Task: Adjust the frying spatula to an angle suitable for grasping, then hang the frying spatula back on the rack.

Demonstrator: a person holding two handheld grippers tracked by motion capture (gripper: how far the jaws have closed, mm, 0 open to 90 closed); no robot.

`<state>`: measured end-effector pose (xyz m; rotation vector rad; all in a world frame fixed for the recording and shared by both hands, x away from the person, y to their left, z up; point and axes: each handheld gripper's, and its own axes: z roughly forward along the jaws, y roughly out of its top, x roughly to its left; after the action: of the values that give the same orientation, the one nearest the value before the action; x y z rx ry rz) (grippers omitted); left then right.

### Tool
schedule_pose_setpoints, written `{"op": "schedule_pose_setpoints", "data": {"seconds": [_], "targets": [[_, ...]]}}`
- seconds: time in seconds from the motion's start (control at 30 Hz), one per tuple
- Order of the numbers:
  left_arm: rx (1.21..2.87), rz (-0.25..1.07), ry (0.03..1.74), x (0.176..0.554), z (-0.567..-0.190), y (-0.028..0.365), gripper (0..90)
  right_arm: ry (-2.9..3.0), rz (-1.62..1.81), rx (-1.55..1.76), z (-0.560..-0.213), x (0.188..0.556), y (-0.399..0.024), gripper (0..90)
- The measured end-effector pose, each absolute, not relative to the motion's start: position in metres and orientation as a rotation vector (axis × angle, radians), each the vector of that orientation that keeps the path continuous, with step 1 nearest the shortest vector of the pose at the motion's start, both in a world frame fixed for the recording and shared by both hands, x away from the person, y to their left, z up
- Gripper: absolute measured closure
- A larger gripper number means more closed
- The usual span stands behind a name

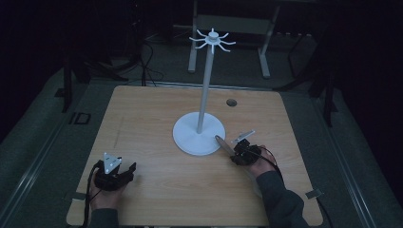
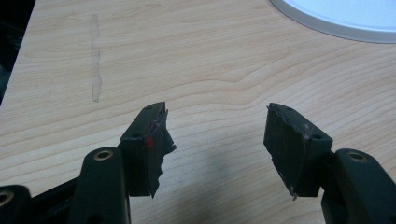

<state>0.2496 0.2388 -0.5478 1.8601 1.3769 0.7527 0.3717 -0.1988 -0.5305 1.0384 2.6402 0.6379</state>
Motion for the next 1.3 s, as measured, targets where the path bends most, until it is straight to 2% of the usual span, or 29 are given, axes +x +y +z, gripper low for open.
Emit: {"op": "schedule_pose_setpoints", "data": {"seconds": [1.3], "targets": [[1.867,0.762,1.380,0.250,-0.548,0.238,39.7,2.381,0.943,1.123,-0.495,0.363,-0.215,73.6]]}}
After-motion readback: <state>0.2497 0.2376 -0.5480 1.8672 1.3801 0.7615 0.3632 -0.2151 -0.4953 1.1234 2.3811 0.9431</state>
